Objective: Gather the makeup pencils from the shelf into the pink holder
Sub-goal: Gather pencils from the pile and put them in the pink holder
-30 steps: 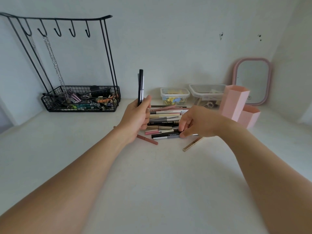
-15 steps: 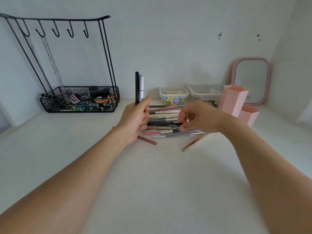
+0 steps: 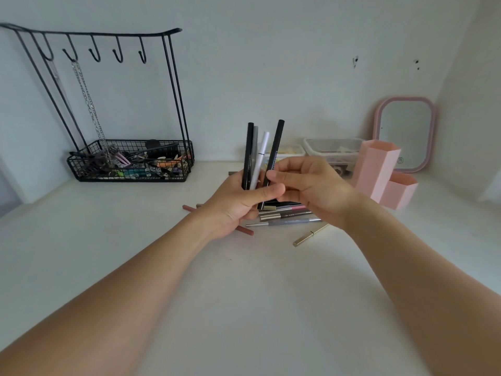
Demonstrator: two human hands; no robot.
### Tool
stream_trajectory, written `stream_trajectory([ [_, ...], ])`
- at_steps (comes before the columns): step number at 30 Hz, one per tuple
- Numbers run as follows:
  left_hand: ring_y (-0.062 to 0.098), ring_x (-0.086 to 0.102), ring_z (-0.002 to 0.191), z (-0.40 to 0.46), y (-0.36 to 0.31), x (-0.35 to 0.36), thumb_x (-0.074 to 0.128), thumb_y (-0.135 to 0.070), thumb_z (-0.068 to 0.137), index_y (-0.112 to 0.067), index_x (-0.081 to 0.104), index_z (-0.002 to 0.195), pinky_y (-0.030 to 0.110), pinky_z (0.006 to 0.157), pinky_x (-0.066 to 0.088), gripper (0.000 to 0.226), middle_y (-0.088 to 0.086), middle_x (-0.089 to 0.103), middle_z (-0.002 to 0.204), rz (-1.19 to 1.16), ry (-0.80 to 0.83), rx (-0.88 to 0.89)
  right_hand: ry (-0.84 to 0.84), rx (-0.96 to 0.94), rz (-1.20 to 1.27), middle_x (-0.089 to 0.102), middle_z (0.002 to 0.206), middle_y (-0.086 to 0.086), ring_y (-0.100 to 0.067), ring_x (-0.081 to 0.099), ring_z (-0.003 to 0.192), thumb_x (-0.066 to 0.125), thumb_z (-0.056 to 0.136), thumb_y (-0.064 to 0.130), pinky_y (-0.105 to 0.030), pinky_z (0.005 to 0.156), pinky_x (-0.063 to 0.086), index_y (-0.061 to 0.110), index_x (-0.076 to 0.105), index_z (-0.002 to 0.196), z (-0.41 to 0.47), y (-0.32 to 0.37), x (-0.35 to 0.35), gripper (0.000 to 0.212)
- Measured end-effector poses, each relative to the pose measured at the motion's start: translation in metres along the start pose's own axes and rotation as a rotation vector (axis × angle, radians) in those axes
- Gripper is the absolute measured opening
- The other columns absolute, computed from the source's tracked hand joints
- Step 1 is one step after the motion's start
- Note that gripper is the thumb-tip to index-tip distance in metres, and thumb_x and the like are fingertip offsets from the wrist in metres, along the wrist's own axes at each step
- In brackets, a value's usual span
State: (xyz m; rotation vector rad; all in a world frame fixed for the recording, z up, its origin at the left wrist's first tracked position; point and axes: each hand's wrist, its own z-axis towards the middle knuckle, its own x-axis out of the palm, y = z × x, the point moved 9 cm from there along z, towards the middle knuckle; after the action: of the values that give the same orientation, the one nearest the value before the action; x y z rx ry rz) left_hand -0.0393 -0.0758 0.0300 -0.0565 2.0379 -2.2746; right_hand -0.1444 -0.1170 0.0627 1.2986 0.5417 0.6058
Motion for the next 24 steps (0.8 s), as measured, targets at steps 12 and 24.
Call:
stream_trajectory([
  [12, 0.011, 0.046, 0.057, -0.001, 0.001, 0.005, 0.061, -0.021, 0.098, -0.006, 0.068, 0.093, 0.026, 0.052, 0.038, 0.017, 0.000, 0.059, 0.065, 0.238, 0.005, 0.035, -0.114, -0.003, -0.165, 0.070, 0.074, -0.017, -0.030, 0.065, 0.068, 0.081, 0.079, 0.018, -0.039, 0.068, 0.043, 0.001, 0.073, 0.090, 0.003, -0.010, -0.001, 0.022],
  [24, 0.012, 0.036, 0.049, 0.003, -0.002, -0.034, 0.056, -0.044, 0.101, -0.019, 0.045, 0.074, 0.021, 0.040, 0.026, 0.038, -0.006, 0.033, 0.054, -0.065, -0.267, 0.000, 0.093, -0.022, -1.003, 0.067, 0.063, 0.013, 0.006, 0.053, 0.053, 0.077, 0.079, 0.019, -0.006, 0.054, 0.038, 0.020, 0.076, 0.073, -0.003, 0.003, -0.019, 0.006],
])
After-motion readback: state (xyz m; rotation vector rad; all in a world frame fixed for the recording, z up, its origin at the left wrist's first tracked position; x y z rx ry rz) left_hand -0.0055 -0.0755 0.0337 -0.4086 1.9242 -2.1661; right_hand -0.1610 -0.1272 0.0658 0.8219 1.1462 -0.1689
